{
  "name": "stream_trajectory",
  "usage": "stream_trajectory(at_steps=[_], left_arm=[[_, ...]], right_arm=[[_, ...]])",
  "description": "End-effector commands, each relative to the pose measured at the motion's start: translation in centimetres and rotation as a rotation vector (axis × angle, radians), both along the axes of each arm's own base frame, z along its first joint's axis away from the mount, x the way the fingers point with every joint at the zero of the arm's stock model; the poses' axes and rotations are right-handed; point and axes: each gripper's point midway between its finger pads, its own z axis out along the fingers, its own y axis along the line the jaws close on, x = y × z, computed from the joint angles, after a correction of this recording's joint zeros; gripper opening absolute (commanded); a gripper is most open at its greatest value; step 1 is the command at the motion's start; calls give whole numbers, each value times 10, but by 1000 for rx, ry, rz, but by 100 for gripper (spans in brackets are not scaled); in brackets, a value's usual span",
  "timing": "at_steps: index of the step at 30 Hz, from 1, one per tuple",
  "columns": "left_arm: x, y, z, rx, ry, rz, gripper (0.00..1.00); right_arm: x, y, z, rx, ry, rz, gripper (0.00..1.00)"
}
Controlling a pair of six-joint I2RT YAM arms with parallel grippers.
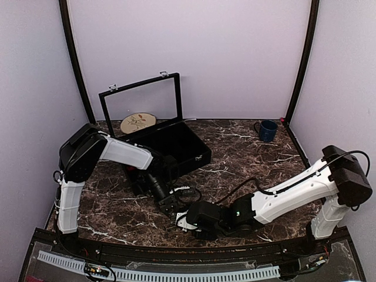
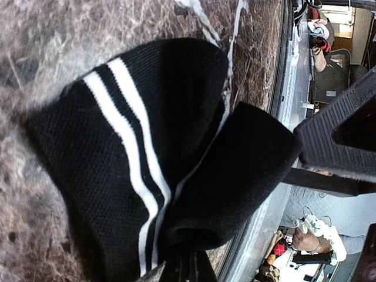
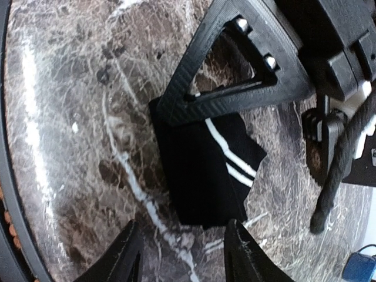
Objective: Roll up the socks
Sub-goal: Roll the sock at the center of the board.
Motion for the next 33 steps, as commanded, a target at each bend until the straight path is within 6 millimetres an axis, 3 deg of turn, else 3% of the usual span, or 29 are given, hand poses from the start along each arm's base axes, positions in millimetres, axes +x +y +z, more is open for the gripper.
stream_trajectory(at_steps=[1,24,28,33], left_arm=[[-2,15,-12,71,-1,-25,0],[-1,17,-14,70,8,-35,0],[0,17,-13,68,8,-32,0],[2,17,-12,69,3,-29,0]], right_arm=[[7,14,3,-7,-72,28,48],[12,22,-28,-105,-135,111,52],[12,21,-36,-118,-111,110,48],[12,18,-45,-132,-77,102,34]])
